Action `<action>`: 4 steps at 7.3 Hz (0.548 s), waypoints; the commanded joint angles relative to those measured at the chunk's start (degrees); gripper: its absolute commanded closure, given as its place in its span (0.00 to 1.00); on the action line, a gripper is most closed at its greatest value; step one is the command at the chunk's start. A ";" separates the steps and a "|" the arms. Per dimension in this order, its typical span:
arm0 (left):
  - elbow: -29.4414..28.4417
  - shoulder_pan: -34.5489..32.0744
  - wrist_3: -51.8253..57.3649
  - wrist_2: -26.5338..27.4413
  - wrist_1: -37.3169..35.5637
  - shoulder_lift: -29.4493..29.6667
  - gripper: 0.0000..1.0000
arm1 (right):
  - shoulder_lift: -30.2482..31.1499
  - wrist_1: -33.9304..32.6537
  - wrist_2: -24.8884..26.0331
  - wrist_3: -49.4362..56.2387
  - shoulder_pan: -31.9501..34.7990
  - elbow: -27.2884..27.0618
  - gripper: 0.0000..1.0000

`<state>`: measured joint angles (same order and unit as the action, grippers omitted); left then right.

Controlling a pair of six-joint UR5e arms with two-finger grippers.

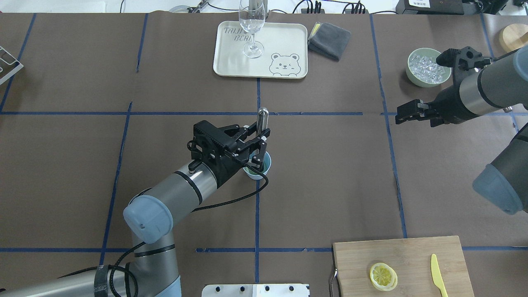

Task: Squeeze lemon into cup
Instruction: 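Press the metal rod down onto the lemon inside the cup with the left gripper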

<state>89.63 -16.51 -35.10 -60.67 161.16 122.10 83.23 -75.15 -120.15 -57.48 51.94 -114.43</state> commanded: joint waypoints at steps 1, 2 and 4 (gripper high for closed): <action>-1.81 0.07 0.03 1.42 1.25 -0.02 1.00 | 0.00 -0.09 0.00 0.00 0.00 0.00 0.00; -2.00 0.07 0.03 1.52 1.61 -0.02 1.00 | -0.09 0.00 0.00 0.00 0.00 0.00 0.00; -2.70 0.07 0.03 1.52 1.87 -0.02 1.00 | -0.09 0.00 0.00 0.00 0.00 0.08 0.00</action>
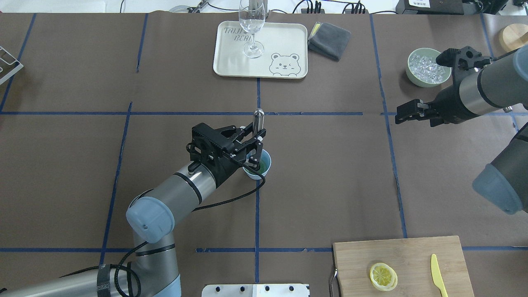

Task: Squeeze lemon into cup
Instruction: 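Press the metal rod down onto the lemon inside the cup with the left gripper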

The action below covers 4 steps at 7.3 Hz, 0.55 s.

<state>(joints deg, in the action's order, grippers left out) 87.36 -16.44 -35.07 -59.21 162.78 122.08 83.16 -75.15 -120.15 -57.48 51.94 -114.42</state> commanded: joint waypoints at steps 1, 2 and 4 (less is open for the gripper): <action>-0.43 0.00 0.00 0.06 0.26 0.00 1.00 | -0.10 -0.08 0.00 0.00 0.00 0.08 0.00; -0.52 0.00 0.00 0.06 0.26 0.00 1.00 | -0.10 -0.08 0.00 0.00 0.00 0.08 0.00; 0.00 0.27 0.17 0.06 0.26 0.09 1.00 | -0.28 -0.08 0.00 0.00 0.00 0.08 0.00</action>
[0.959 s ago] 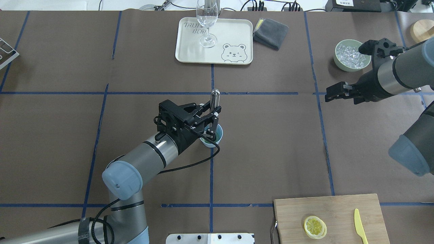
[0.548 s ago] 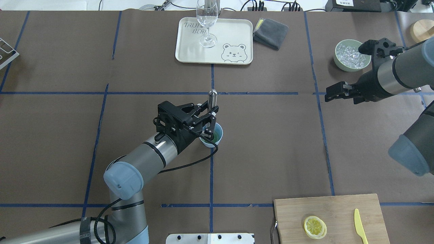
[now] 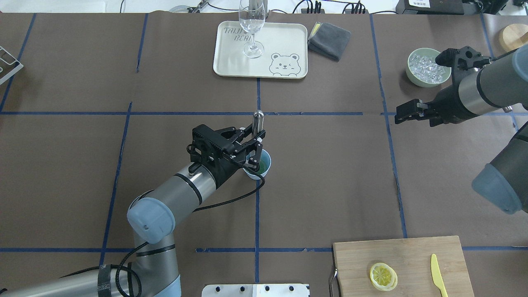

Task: Squeeze lemon into cup
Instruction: 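Press the metal rod down onto the lemon inside the cup with the left gripper, then lift the metal rod out of the cup with the left gripper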

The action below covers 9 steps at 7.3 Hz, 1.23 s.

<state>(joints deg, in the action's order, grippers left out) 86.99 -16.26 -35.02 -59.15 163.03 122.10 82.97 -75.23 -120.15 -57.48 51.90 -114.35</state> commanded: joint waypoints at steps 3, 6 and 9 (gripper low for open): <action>8.68 -0.35 2.15 -0.26 -0.43 0.07 1.00 | -0.18 0.00 0.09 0.00 0.13 0.09 0.00; 17.22 -4.91 1.98 0.00 -4.45 -0.10 1.00 | -0.01 -0.01 0.09 0.00 0.39 0.35 0.00; 18.83 -13.16 1.10 -4.45 -29.63 -2.28 1.00 | 1.48 0.00 0.09 0.00 0.39 0.44 0.00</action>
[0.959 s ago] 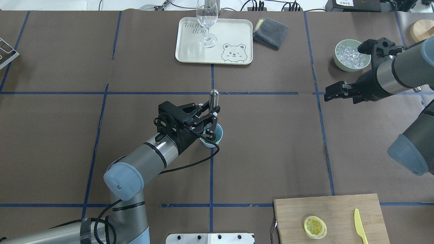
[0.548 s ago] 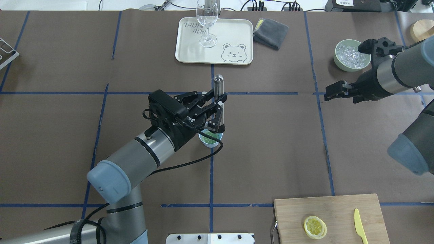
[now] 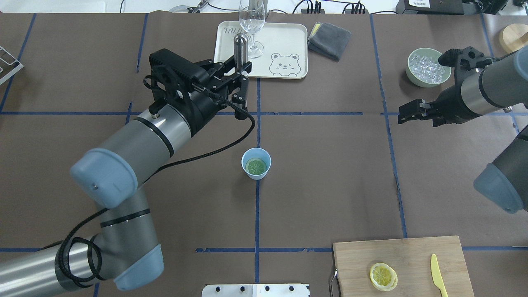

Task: Squeeze lemon into cup
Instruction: 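Lift the metal rod out of the cup with the left gripper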

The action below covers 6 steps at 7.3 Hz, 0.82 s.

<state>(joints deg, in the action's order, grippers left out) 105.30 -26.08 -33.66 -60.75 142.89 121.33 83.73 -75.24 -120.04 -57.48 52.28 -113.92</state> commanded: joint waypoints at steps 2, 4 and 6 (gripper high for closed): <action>2.71 -12.80 -2.37 -22.54 -24.68 -6.78 1.00 | 1.08 0.00 0.15 0.08 0.01 0.89 0.00; 2.54 -24.83 -2.98 -45.84 -34.59 -12.21 1.00 | 1.52 0.00 0.07 0.52 -0.07 1.51 0.00; 2.54 -28.39 -4.99 -55.07 -41.40 -19.61 1.00 | 1.87 0.09 0.07 1.14 0.19 2.74 0.00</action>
<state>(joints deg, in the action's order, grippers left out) 107.86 -51.57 -37.27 -110.34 106.91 105.84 85.35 -75.18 -119.96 -56.70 52.32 -111.75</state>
